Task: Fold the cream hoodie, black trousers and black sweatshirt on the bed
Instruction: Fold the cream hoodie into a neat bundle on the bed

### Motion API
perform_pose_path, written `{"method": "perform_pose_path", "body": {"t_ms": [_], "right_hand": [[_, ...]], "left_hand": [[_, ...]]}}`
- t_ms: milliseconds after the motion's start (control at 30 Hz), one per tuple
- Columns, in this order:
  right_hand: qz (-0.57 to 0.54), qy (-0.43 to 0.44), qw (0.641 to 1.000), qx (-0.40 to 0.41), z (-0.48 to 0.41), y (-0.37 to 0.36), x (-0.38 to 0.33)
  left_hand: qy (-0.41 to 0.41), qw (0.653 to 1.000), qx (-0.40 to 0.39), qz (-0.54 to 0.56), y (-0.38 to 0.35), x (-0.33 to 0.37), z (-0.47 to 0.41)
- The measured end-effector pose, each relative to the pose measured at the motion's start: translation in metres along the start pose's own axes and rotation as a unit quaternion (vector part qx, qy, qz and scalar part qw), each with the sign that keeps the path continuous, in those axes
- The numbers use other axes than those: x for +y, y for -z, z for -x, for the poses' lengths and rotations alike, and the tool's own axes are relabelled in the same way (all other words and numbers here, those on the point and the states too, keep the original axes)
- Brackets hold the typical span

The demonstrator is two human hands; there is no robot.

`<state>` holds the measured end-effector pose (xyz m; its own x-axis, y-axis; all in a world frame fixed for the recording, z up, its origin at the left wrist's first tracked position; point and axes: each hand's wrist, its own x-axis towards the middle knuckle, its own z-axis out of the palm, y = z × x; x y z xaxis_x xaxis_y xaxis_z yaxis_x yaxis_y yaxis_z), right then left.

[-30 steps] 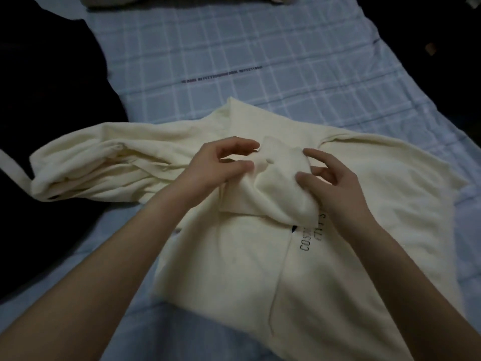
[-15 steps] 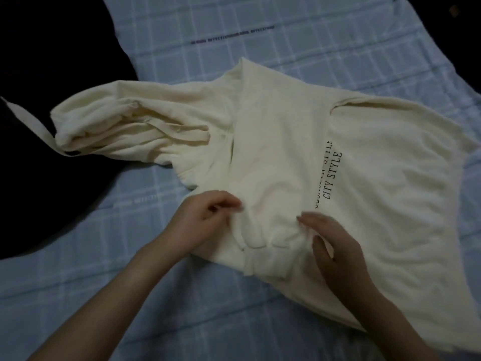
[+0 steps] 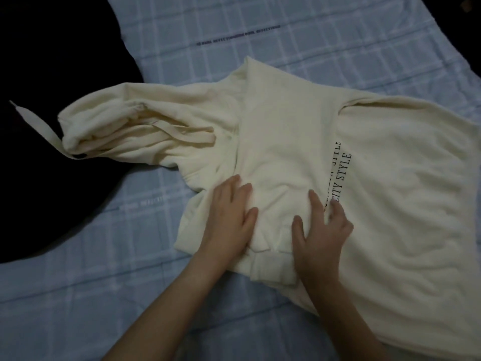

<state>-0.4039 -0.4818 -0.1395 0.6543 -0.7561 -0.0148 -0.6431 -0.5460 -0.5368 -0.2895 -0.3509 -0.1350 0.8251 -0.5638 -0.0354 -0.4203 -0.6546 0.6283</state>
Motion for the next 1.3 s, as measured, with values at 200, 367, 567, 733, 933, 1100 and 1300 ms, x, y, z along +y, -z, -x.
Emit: {"method": "perform_pose_path", "body": {"t_ms": [200, 367, 567, 733, 933, 1100, 1300], "right_hand": [[-0.121, -0.089, 0.988, -0.042, 0.003, 0.019, -0.006], [-0.17, -0.088, 0.981, -0.041, 0.012, 0.03, -0.013], [0.009, 0.101, 0.994, 0.043, 0.017, 0.006, -0.028], [0.11, 0.133, 0.982, -0.071, -0.002, -0.036, -0.035], [0.109, 0.114, 0.981, -0.112, -0.002, -0.027, -0.028], [-0.005, 0.174, 0.977, -0.119, -0.027, -0.03, -0.094], [-0.151, 0.348, 0.912, -0.154, -0.088, -0.076, -0.211]], "left_hand": [[0.193, 0.963, 0.058, 0.181, 0.022, 0.018, -0.013], [0.203, 0.951, 0.12, 0.2, 0.055, 0.0, -0.015], [-0.094, 0.981, 0.012, -0.171, 0.021, -0.002, 0.005], [-0.11, 0.96, -0.096, -0.241, 0.001, -0.035, 0.011], [-0.087, 0.993, 0.051, -0.069, 0.058, -0.049, 0.006], [0.08, 0.951, 0.298, -0.016, 0.136, -0.094, -0.01], [0.175, 0.877, 0.429, 0.126, 0.166, -0.124, -0.03]]}}
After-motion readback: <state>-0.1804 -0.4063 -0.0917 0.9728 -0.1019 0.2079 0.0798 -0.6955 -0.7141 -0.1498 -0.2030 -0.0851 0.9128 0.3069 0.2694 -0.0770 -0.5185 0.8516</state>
